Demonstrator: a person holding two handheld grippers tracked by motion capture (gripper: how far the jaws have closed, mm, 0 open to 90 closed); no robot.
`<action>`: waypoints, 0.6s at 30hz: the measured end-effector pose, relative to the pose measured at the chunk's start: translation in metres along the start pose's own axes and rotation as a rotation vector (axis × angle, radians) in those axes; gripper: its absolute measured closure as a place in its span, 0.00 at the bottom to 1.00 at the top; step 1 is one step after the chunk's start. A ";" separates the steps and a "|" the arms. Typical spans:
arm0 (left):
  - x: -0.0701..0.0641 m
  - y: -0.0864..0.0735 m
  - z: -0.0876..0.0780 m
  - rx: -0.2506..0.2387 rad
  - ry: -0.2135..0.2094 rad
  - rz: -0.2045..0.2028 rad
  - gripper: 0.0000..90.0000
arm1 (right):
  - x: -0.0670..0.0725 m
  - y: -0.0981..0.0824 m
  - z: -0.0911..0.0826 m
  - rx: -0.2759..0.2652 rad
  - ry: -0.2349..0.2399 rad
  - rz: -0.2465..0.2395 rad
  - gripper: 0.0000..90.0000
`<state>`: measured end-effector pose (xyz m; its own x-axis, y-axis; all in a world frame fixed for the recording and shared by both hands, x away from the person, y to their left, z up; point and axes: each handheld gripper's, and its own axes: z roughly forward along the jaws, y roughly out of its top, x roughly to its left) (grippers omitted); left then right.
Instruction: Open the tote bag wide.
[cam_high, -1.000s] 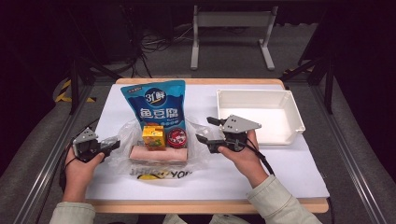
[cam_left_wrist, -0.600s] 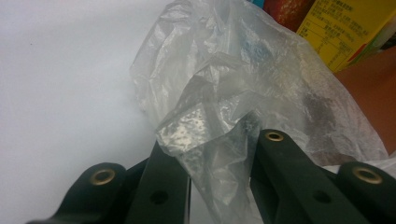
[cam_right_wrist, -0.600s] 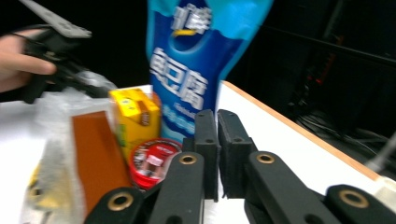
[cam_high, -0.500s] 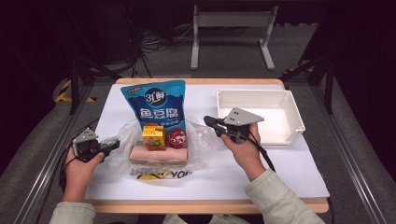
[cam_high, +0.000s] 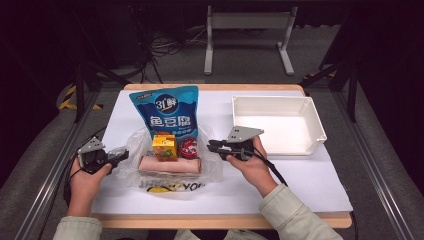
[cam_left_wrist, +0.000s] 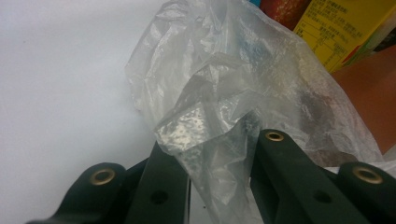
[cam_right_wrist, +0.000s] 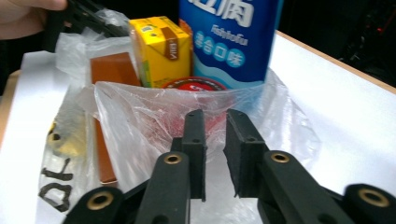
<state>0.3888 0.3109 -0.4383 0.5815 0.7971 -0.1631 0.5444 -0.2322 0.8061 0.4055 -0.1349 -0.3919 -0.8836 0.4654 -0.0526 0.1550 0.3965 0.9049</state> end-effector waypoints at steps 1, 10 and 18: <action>0.000 0.000 0.000 0.000 -0.002 -0.003 0.90 | 0.001 0.000 0.001 -0.008 0.012 -0.003 0.82; -0.001 0.000 0.001 0.000 -0.002 -0.001 0.89 | 0.010 0.004 0.011 -0.079 0.048 -0.011 0.51; -0.001 0.000 0.002 0.002 -0.004 -0.005 0.89 | 0.015 0.004 0.023 -0.033 0.043 0.036 0.23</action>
<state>0.3889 0.3090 -0.4392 0.5812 0.7961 -0.1688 0.5484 -0.2299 0.8040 0.4031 -0.1078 -0.3987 -0.8960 0.4441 -0.0021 0.1731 0.3534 0.9193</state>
